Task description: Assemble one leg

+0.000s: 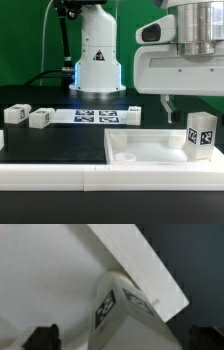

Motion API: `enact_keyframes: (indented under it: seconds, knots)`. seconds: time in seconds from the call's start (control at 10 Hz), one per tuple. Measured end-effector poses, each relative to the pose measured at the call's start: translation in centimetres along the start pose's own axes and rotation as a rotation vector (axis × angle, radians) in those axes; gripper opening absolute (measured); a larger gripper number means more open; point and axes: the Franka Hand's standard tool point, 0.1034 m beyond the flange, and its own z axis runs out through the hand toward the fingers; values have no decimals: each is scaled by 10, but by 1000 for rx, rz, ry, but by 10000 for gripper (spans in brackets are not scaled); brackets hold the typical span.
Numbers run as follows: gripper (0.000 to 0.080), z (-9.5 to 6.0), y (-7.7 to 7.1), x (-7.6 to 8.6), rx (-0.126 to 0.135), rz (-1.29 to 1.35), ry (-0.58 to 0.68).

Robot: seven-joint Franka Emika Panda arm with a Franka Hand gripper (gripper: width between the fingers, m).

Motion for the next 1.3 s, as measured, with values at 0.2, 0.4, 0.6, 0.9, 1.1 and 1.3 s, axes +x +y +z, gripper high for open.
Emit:
enact_keyframes:
  seconds: [0.2,0.4,0.6,0.9,1.1,1.3]
  knots:
    - [648,0,-3,-2,2,-166,-3]
    - [648,2,-3,-5,2,-335,-4]
    - [648,2,-3,-5,-18,-468,4]
    - [648,4,0,0,-32,-666,88]
    - [526,4,0,0,-33,-668,88]
    - [289,4,0,0,-33,-667,88]
